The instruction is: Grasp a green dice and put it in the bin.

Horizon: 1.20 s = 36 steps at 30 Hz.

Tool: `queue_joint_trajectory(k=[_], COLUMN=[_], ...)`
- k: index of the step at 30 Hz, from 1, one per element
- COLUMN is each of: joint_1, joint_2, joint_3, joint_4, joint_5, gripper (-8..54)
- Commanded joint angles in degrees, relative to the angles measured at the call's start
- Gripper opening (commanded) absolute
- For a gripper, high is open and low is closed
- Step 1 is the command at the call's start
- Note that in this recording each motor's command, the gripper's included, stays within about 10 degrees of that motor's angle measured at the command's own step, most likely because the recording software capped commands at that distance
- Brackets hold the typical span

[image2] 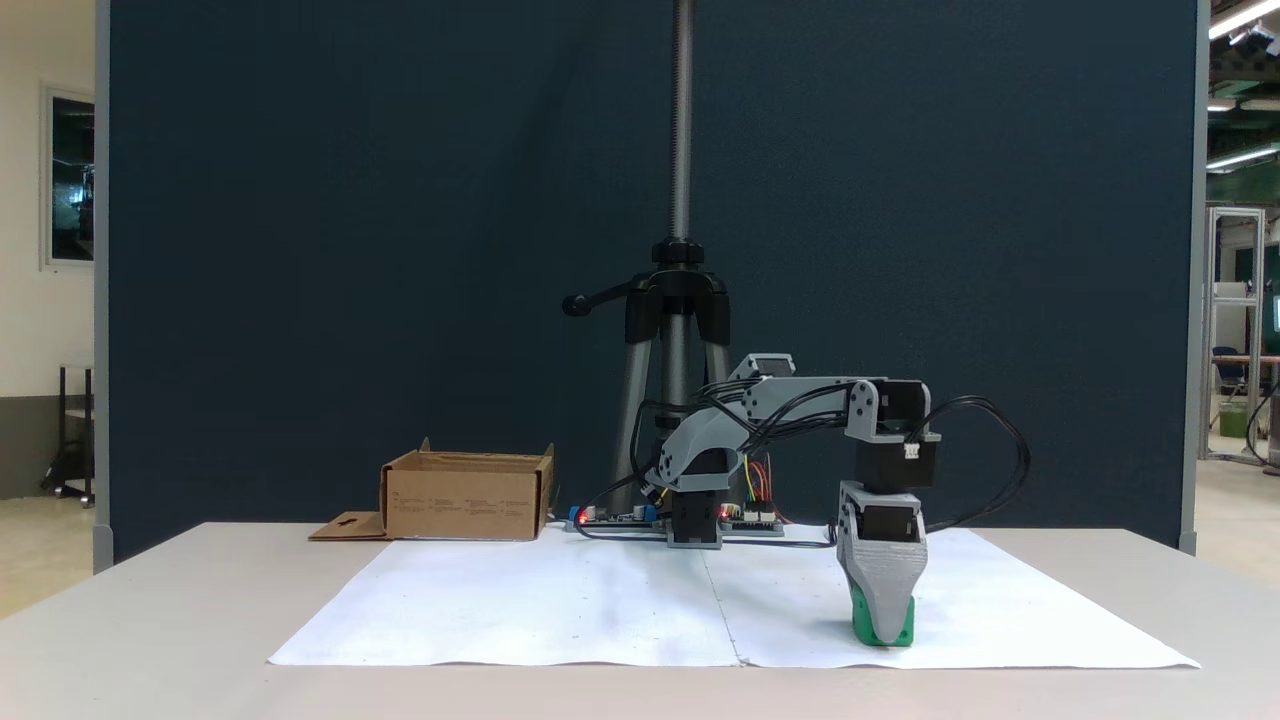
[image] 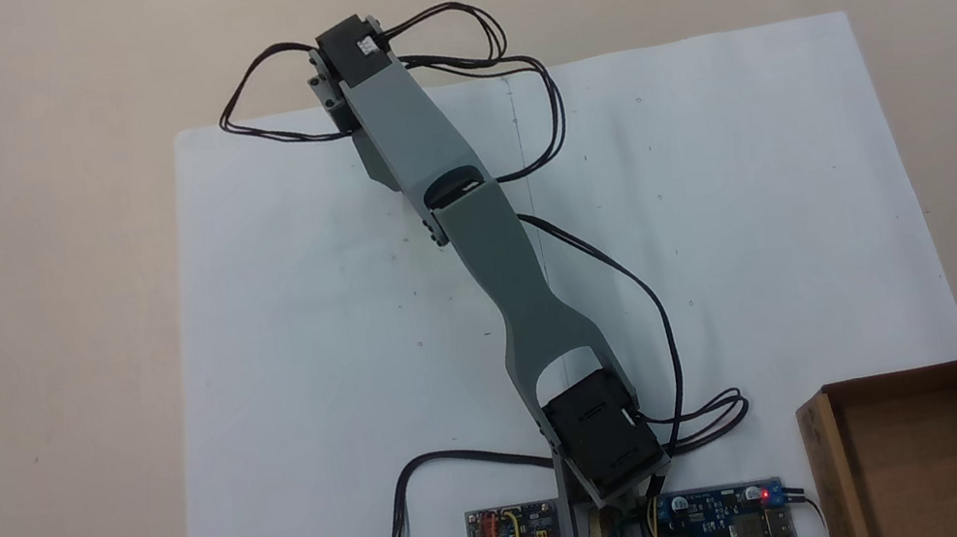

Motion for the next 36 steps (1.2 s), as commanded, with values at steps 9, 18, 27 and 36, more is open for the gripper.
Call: queue_joint_trajectory(k=[9,18,27,36], joint_1=[-1.2,0.1,9.6,21.4], joint_2=[1.9,2.0,11.1,22.3], joint_3=[-2.6,-2.6,-2.5,-2.5], joint_4=[0.3,0.9,3.3,4.1], joint_5=[4.1,4.2,4.1,4.0], gripper=[21.4,12.4,12.4,12.4])
